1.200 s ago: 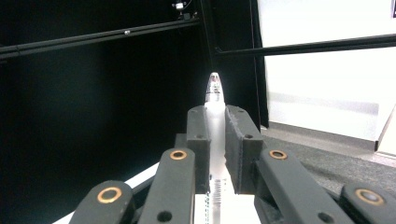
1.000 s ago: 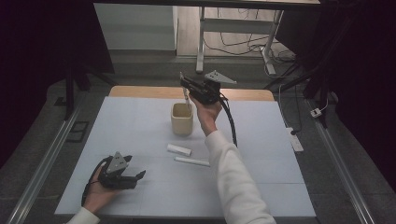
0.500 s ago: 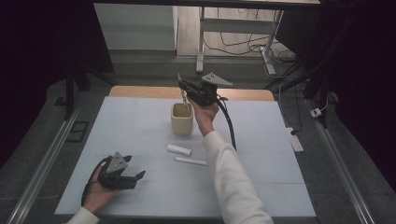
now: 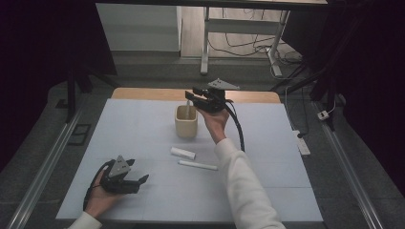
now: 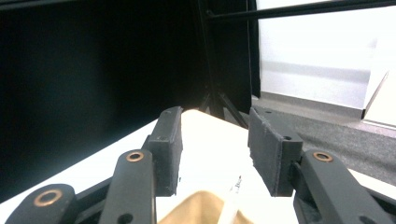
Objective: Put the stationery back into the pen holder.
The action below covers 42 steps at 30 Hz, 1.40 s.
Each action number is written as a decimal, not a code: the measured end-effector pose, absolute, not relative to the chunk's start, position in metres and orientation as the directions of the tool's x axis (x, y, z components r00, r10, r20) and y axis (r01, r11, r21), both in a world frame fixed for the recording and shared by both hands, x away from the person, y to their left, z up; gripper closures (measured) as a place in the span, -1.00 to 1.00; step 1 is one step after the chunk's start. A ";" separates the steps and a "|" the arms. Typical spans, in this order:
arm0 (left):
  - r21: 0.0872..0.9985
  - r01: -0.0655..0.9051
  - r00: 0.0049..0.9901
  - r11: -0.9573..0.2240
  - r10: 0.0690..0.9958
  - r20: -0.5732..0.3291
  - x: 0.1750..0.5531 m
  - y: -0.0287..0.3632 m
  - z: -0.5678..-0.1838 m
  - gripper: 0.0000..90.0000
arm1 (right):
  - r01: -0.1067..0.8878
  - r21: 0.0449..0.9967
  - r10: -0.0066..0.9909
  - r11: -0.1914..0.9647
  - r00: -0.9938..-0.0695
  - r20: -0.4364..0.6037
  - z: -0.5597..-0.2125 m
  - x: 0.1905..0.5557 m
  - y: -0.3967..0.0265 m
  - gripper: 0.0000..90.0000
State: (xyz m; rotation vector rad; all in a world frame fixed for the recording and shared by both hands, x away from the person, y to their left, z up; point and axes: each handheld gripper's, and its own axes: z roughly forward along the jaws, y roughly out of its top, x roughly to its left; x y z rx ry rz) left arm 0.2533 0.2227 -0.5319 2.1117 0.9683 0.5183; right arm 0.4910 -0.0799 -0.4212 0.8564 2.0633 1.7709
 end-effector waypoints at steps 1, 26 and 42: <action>0.765 0.472 0.632 -0.439 0.773 0.054 0.253 0.223 -0.532 -0.53 | 0.253 0.965 0.601 0.072 -0.783 0.160 -0.421 0.490 -0.081 0.20; 0.766 0.465 0.630 -0.443 0.774 0.064 0.252 0.220 -0.531 -0.53 | 0.242 0.941 0.548 0.236 -0.833 0.077 -0.419 0.456 -0.110 0.20; 0.764 0.463 0.627 -0.448 0.776 0.075 0.252 0.221 -0.531 -0.53 | 0.230 0.902 0.512 0.366 -0.859 0.011 -0.427 0.424 -0.128 0.18</action>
